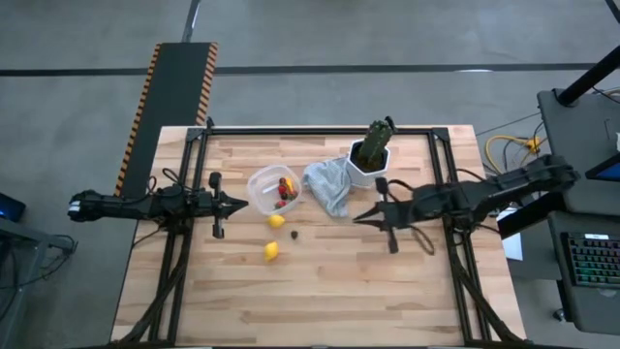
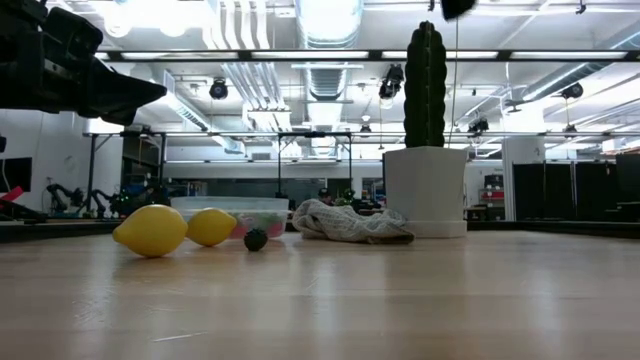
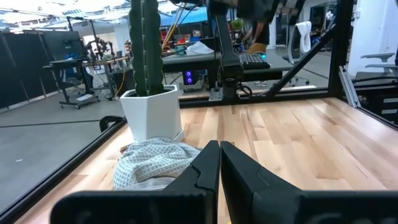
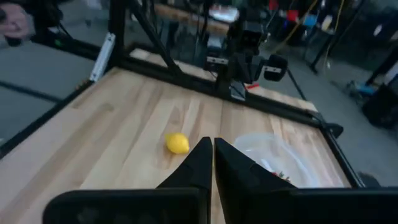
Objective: Pick and placing Produce into tupperware
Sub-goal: Put the bottom yellow lemon into the transparent container
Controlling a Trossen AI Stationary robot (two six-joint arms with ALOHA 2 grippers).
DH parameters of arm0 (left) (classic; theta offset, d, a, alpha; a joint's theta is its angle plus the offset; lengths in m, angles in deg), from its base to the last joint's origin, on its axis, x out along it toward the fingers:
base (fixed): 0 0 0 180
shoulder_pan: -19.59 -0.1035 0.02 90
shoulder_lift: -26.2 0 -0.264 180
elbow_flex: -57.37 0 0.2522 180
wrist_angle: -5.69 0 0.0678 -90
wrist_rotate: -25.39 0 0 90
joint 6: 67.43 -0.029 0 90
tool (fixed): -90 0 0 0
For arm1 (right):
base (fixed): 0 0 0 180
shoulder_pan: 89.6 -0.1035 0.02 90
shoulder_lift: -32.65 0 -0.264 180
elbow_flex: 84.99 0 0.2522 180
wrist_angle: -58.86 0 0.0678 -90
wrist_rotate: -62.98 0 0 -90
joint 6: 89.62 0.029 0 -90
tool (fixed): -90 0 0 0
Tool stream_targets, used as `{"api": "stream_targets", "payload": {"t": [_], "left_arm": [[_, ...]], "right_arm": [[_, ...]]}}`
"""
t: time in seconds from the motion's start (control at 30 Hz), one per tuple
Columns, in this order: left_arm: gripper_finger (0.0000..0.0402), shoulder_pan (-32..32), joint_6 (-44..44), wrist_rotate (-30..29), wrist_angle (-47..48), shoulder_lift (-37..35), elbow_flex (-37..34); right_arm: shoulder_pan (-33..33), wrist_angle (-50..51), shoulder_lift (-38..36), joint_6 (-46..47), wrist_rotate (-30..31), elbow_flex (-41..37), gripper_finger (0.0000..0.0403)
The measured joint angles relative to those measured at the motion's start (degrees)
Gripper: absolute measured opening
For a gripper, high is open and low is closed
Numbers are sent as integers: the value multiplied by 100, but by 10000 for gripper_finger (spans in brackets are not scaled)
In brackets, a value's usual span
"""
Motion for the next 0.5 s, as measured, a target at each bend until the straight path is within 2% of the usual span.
{"api": "stream_targets", "payload": {"t": [0.13,0.23,0.4,0.5], "left_arm": [[0,-1,2,2,-10,-3,0],[0,1,-1,2,-58,-3,0],[0,-1,10,31,-479,0,0],[0,-1,-2,248,-699,4,0]], "right_arm": [[39,-1063,-720,20,-187,-1180,9],[38,-1456,-1048,37,-311,-1803,9],[37,-1514,-1360,37,-381,-2312,9],[41,-1628,-1374,-1,-381,-2412,9]]}}
